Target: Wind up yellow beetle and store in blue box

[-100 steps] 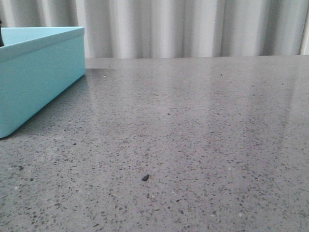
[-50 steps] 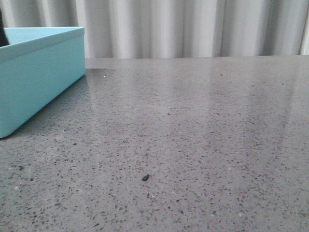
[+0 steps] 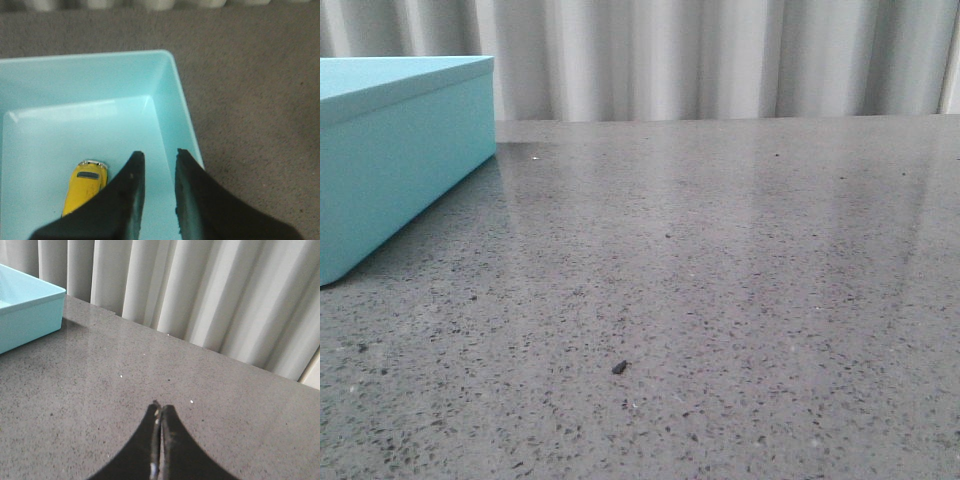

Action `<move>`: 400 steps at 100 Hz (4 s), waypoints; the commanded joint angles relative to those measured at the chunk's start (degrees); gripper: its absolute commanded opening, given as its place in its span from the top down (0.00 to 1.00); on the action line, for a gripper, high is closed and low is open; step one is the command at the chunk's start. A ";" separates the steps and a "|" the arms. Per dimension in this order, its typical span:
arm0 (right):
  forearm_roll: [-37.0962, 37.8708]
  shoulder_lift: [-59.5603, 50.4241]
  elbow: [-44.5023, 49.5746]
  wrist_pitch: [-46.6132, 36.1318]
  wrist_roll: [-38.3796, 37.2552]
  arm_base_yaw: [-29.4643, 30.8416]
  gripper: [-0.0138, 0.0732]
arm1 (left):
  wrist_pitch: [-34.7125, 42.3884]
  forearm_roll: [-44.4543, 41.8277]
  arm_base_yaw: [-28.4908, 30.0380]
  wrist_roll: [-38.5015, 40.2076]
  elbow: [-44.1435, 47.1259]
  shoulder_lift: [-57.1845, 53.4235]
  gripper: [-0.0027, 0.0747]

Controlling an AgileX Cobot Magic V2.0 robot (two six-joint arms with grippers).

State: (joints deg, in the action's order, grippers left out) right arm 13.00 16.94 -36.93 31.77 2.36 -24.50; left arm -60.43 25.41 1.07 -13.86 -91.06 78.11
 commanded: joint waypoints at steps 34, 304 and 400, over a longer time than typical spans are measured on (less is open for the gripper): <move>6.17 -18.65 4.89 -2.06 0.54 -0.10 0.90 | 31.98 1.34 -13.48 -4.29 36.08 -35.09 0.92; 9.84 -18.46 4.89 0.54 0.54 -0.10 0.90 | 43.14 -21.99 -11.89 20.32 92.53 -80.11 0.99; -5.86 -18.46 34.70 -21.05 -8.23 25.27 0.90 | 43.14 -21.99 -11.89 20.32 92.53 -80.11 0.99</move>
State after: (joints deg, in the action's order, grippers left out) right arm 7.64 -0.84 -2.36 16.97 -5.63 -2.37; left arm -19.30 2.59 -10.82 5.98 -0.02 -0.24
